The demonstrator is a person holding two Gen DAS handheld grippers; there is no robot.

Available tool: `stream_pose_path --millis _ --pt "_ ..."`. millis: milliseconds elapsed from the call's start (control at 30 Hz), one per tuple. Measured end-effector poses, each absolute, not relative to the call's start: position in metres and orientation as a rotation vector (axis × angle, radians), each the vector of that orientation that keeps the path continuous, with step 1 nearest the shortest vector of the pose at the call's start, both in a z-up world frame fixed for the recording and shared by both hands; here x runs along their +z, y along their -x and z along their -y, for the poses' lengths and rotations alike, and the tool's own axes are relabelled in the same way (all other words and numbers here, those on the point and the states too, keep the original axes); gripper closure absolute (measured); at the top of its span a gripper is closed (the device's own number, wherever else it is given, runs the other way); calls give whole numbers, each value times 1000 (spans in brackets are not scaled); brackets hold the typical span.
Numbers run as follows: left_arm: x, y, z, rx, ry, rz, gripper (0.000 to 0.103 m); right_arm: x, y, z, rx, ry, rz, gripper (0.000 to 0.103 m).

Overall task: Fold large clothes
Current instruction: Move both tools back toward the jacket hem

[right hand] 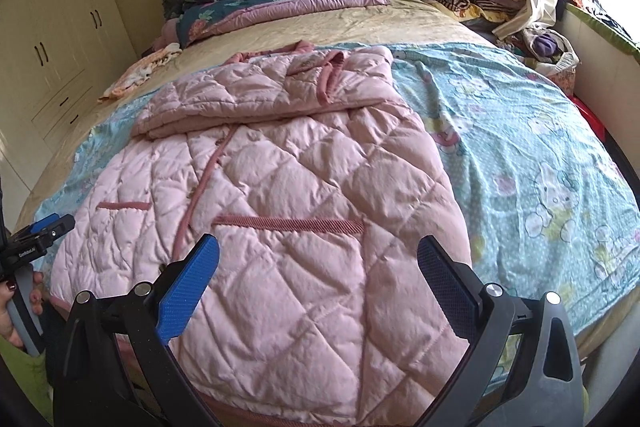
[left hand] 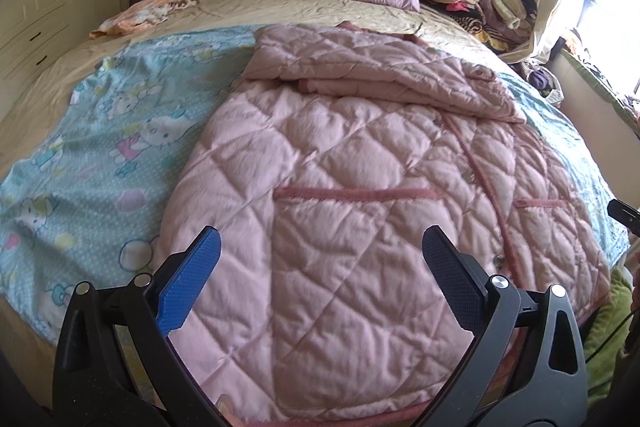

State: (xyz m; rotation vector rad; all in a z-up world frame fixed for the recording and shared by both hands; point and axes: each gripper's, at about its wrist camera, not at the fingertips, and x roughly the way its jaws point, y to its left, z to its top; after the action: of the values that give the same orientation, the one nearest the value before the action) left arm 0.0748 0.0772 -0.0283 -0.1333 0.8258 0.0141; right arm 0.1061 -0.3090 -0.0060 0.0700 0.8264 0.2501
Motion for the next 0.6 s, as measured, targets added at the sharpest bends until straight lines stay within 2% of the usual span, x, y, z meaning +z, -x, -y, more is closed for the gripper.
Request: stream_pose_path --millis 600 --pt "-75 -34 -152 123 252 -927 8 -40 -95 341 211 -67 -914 4"
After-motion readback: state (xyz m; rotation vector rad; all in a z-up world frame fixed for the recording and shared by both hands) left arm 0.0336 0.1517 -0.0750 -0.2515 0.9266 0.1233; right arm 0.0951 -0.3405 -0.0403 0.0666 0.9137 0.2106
